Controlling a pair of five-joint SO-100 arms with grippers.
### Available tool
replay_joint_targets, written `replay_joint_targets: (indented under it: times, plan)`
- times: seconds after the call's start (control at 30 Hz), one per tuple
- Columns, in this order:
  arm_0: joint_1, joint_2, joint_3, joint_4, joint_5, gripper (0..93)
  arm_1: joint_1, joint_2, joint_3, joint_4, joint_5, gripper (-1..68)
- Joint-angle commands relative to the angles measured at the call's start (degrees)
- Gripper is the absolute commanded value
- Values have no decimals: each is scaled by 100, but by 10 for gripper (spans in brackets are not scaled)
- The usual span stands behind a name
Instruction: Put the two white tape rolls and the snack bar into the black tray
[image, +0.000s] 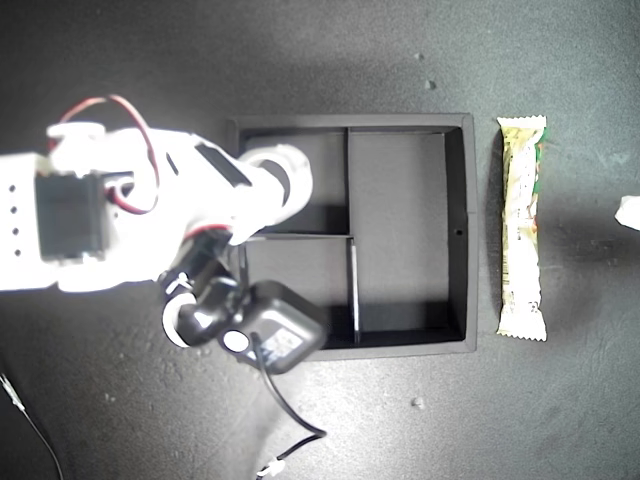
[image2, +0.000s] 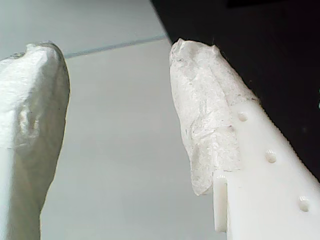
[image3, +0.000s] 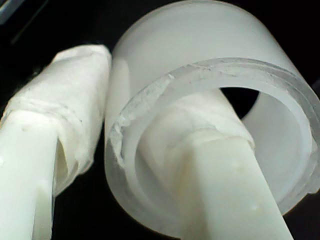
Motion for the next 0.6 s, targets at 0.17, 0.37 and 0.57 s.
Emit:
replay_joint_targets:
  times: [0.17, 0.37, 0.57]
  plan:
    - [-44, -176, -492, -97, -141, 19, -229, -4799, -2971, 703, -299, 167]
    - [44, -185, -492, -18, -211, 97, -44, -7594, -4500, 1529, -387, 187]
    - [185, -97, -501, 62, -255, 175, -18, -7989, -4500, 1415, -343, 202]
